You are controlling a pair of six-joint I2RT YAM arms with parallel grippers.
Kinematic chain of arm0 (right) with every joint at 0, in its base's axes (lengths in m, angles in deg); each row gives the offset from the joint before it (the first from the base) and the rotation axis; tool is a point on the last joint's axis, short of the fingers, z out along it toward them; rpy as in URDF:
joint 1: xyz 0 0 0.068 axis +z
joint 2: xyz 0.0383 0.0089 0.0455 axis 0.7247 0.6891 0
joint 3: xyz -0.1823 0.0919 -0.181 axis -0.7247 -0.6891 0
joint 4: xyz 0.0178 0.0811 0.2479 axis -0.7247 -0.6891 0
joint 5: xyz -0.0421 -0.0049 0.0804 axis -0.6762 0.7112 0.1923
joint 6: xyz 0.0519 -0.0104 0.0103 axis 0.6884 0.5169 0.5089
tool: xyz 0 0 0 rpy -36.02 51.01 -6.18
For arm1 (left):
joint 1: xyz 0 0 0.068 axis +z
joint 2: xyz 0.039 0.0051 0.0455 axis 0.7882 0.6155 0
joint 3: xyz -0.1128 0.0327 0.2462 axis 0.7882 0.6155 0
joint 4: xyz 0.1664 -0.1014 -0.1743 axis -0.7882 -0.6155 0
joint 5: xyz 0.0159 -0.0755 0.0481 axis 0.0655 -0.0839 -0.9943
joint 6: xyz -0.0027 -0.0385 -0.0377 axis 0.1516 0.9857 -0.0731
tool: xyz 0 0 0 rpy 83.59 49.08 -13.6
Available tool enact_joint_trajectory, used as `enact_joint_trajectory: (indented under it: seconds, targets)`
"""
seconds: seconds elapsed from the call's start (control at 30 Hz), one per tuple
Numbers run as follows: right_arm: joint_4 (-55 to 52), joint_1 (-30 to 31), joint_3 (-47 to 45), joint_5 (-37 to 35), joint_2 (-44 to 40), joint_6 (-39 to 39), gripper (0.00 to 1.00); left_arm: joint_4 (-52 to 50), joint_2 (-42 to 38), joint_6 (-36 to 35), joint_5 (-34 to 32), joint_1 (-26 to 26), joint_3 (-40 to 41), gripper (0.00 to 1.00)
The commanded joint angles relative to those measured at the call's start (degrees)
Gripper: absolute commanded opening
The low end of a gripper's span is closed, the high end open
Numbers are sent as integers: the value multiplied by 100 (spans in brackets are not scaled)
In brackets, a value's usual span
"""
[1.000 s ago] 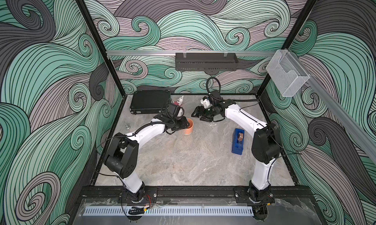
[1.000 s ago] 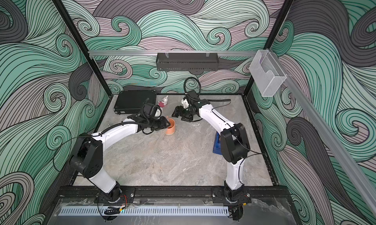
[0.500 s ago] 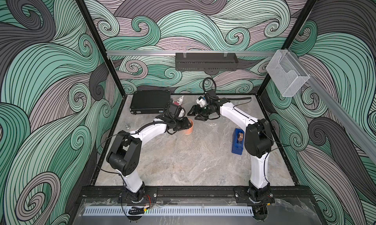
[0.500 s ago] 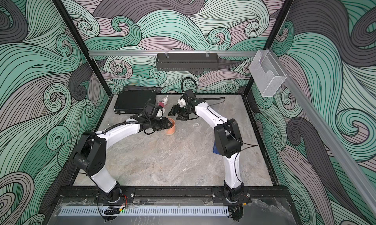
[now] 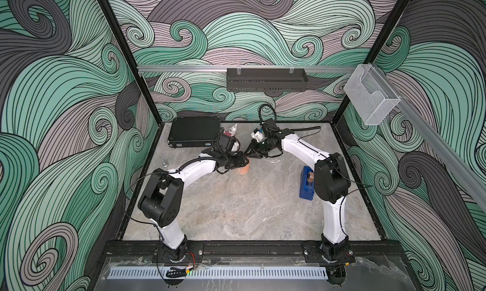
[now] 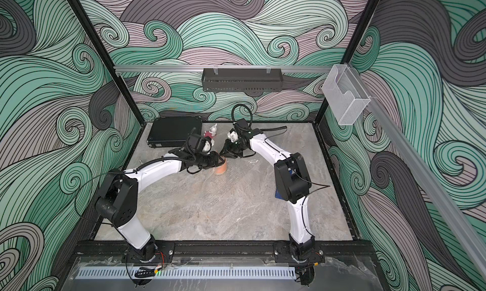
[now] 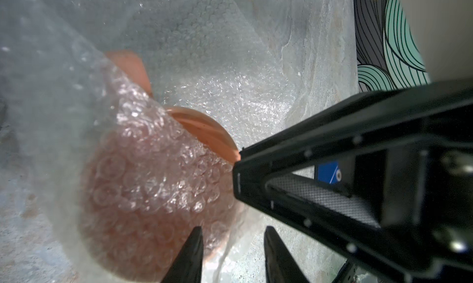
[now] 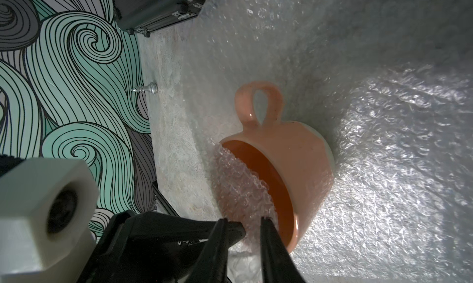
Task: Wrap mugs in bubble wrap
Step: Wrap the mug in bubble wrap.
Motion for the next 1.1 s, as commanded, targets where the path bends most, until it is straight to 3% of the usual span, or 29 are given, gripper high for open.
enact_joint_trajectory:
  seconds: [0.0,0.13,0.27,0.4,0.63,0.8,1.07]
  targets:
    - [-99,32,-142,-31,-48,-126,14,61,-6,-88,93,-38,-99,39]
    - [-139,33,-199,-103,-131,-164,0,45,-96,-63,101,-40,-82,40]
    - [-227,30,-209,-234,-246,-233,0,-45,-311,-43,12,-42,-59,42]
    - [-335,30,-216,-385,-319,-304,0,-352,-551,-61,-279,-11,-90,50]
    - [-403,32,-260,-470,-378,-347,0,-932,-822,-97,-1330,77,-107,55]
    - [-399,32,-264,-470,-393,-353,0,-1223,-532,-191,-1825,165,-260,55]
    - [-409,30,-300,-470,-402,-376,0,-1985,389,-367,-1872,337,-1096,55]
